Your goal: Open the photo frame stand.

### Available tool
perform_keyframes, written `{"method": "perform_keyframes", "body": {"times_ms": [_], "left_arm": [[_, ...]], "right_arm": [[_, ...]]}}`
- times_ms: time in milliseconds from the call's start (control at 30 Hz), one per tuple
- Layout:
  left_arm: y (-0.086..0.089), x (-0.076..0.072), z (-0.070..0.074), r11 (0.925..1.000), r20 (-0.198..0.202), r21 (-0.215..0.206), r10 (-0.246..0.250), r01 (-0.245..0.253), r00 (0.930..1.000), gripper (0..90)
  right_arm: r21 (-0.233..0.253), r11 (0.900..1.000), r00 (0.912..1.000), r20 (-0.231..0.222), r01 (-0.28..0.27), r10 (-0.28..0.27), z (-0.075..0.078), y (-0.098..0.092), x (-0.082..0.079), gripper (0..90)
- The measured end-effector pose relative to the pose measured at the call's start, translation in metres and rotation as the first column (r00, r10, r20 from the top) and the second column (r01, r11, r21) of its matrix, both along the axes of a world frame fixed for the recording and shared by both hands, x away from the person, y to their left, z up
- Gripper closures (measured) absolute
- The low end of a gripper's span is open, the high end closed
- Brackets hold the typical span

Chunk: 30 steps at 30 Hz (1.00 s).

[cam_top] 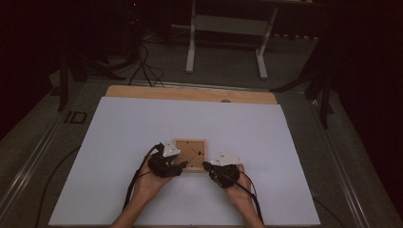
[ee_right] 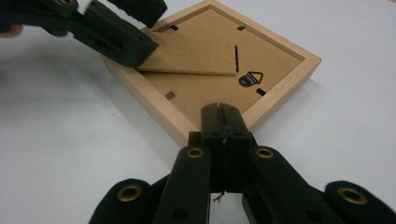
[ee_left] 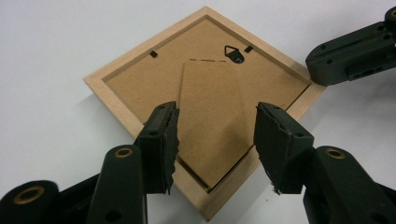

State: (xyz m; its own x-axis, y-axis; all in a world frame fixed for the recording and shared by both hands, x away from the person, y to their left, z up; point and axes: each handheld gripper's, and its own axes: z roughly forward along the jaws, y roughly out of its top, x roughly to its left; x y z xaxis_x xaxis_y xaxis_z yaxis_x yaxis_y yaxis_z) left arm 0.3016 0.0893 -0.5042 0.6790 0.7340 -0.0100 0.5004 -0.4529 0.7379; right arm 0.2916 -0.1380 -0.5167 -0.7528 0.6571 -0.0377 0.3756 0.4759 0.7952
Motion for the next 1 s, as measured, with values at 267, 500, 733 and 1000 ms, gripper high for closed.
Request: {"method": "perform_keyframes", "body": {"times_ms": [267,500,733,1000], "left_arm": [[-0.0042,0.0029,-0.0018,1.0000,-0.003,0.007,0.000,0.000,1.0000,49.0],[-0.0059,0.0067,-0.0029,0.9989,-0.004,0.048,0.003,-0.003,1.0000,48.3],[-0.0074,0.0071,-0.0036,0.9980,-0.006,0.063,-0.002,0.003,1.0000,48.3],[-0.0062,0.0087,-0.0036,0.9985,-0.024,0.053,-0.009,0.011,0.9997,50.5]], "right_arm": [[0.006,1.000,1.0000,0.001,-0.001,0.001,-0.0006,-0.0006,-0.0002,90.0],[0.011,1.000,1.0000,-0.003,0.001,-0.001,-0.0008,-0.0009,-0.0001,90.0],[0.014,1.000,1.0000,-0.006,0.002,-0.002,-0.0008,-0.0012,0.0000,90.0],[0.012,1.000,1.0000,-0.004,0.000,0.000,-0.0007,-0.0010,0.0000,90.0]]}}
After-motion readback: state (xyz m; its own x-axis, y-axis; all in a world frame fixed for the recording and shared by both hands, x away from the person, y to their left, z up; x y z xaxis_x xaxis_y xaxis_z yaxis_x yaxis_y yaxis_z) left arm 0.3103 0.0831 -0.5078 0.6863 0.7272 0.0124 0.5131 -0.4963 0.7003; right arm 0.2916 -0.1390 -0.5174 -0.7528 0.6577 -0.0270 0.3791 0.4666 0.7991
